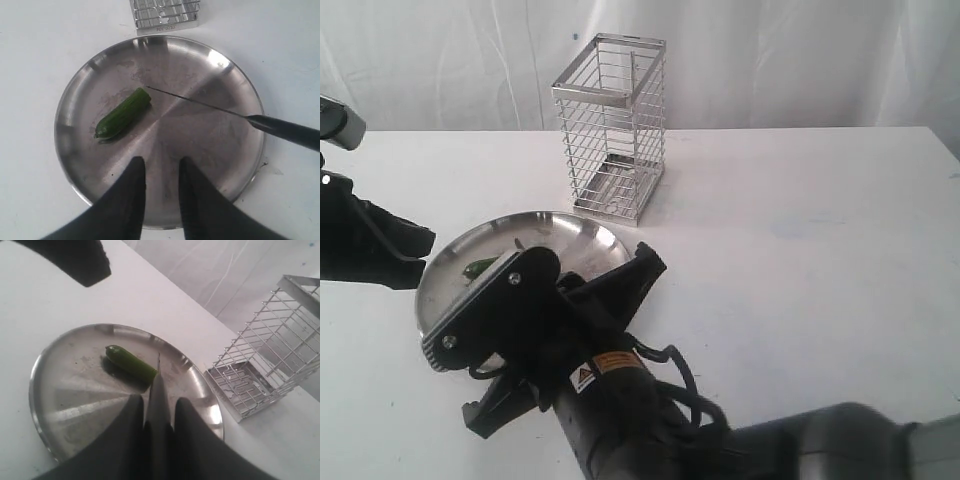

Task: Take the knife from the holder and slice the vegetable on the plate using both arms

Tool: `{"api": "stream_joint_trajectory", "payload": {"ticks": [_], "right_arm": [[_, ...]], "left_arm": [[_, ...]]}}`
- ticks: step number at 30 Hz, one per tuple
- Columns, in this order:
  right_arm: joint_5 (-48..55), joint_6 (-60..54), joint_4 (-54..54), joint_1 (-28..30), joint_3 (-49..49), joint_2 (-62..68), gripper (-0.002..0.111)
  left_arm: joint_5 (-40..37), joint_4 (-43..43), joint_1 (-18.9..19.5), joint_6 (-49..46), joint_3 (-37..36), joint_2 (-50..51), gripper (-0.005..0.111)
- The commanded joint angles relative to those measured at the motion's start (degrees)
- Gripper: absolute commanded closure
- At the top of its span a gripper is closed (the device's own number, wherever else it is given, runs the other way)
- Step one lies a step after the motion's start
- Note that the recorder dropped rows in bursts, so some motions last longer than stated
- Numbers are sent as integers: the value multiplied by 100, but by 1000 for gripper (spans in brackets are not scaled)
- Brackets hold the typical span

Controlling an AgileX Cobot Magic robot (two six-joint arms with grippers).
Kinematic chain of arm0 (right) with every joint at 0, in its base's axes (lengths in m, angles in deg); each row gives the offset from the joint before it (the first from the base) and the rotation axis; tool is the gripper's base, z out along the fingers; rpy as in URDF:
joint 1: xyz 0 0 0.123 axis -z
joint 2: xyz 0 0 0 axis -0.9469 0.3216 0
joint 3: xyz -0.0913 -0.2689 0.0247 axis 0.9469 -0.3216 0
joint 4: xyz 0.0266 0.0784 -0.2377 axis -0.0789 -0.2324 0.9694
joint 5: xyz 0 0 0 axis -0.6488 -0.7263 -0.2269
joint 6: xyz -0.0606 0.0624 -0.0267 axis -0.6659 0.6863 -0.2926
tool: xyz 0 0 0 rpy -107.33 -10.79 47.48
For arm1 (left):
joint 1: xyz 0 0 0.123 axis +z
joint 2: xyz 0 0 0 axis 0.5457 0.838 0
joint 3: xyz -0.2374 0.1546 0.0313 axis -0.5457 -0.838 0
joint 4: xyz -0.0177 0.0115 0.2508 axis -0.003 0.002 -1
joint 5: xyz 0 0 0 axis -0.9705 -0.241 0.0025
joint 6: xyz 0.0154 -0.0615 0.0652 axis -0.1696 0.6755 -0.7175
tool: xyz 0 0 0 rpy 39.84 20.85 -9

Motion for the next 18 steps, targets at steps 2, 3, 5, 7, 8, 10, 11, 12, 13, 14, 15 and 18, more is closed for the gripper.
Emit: {"api": "stream_joint_trajectory", "payload": {"ticks": [2,3,5,7,8,10,11,12,13,14,15,18], "right_arm": [[-200,819,101,101,191,331,108],[-138,1247,101,166,205,353,108],[-232,1580,140,231,205,353,108],[-106,2210,133,289,205,353,108],[-108,2404,143,289,205,353,108],[-81,2580,185,289,205,353,108],[-67,2630,185,289,205,353,108],[-19,2656,213,289,205,353,108],[5,2752,254,289,205,353,108],[6,2883,317,289,205,375,108],[6,2894,343,289,205,413,108],[-51,2919,506,289,205,575,108]], "left_arm": [[32,61,19,93,11,-28,77],[60,61,19,93,11,-28,77],[60,61,19,93,11,-28,77],[60,61,19,93,11,-28,77],[60,61,19,93,11,-28,77],[60,72,19,93,11,-28,77],[60,108,19,93,11,-28,77],[44,150,19,93,11,-15,77],[-18,165,19,93,11,20,77],[-75,165,19,93,11,89,77],[-86,165,19,93,11,168,77],[6,196,19,93,11,359,77]]}}
